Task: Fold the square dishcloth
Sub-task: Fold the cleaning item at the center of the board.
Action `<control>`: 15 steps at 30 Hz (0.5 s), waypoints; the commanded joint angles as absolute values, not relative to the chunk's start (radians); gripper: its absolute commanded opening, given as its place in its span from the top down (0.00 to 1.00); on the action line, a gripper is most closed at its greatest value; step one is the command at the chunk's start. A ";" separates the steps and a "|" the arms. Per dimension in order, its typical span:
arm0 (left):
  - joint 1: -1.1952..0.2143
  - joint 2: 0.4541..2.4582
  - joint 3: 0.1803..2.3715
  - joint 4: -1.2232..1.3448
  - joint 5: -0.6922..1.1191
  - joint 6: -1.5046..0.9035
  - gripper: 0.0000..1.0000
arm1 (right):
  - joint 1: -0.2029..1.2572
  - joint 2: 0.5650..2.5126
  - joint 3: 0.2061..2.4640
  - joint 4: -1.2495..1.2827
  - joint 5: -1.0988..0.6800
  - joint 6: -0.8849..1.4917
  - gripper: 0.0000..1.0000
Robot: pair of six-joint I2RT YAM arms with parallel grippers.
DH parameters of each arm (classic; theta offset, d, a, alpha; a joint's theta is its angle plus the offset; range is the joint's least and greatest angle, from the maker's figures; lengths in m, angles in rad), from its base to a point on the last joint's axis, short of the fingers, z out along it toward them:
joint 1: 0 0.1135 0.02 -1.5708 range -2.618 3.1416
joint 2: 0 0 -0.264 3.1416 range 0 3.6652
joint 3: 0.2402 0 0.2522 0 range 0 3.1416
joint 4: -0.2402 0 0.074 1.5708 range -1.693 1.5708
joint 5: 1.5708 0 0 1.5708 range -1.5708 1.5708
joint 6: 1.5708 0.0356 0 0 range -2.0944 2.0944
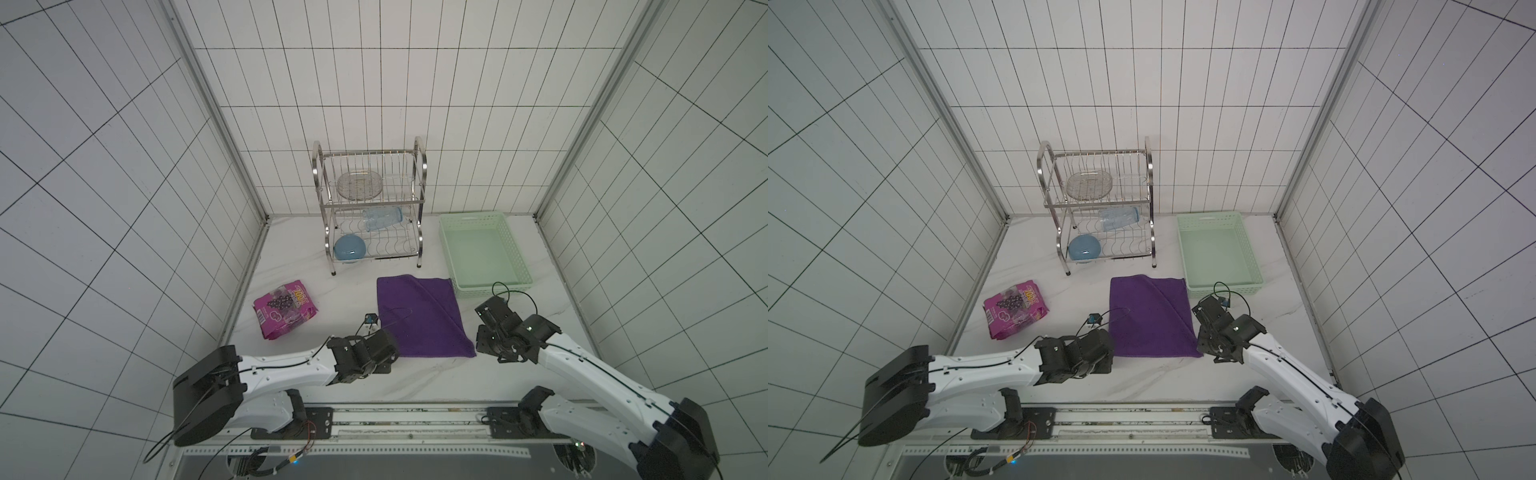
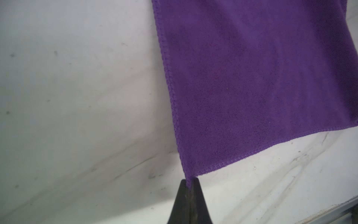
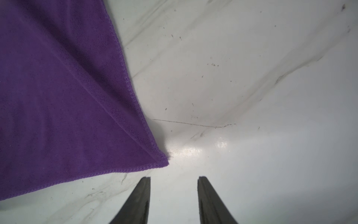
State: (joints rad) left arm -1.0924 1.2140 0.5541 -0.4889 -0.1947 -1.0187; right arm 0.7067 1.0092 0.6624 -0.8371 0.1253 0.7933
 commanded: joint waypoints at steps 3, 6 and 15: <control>-1.081 1.101 0.480 -0.591 -0.207 -1.085 1.00 | 0.695 1.057 0.650 -0.790 0.065 0.773 0.58; -1.067 1.056 0.457 -0.608 -0.212 -1.102 1.00 | 0.695 1.078 0.640 -0.754 0.006 0.775 0.60; -1.054 1.049 0.447 -0.606 -0.190 -1.105 1.00 | 0.792 0.978 0.542 -0.738 -0.103 0.891 0.65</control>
State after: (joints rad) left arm -1.0584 1.0454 0.4480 -0.6056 -0.1902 -1.1004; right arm 0.7616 1.0302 0.5686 -0.7357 -0.0639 0.8249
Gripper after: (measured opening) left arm 0.041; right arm 0.351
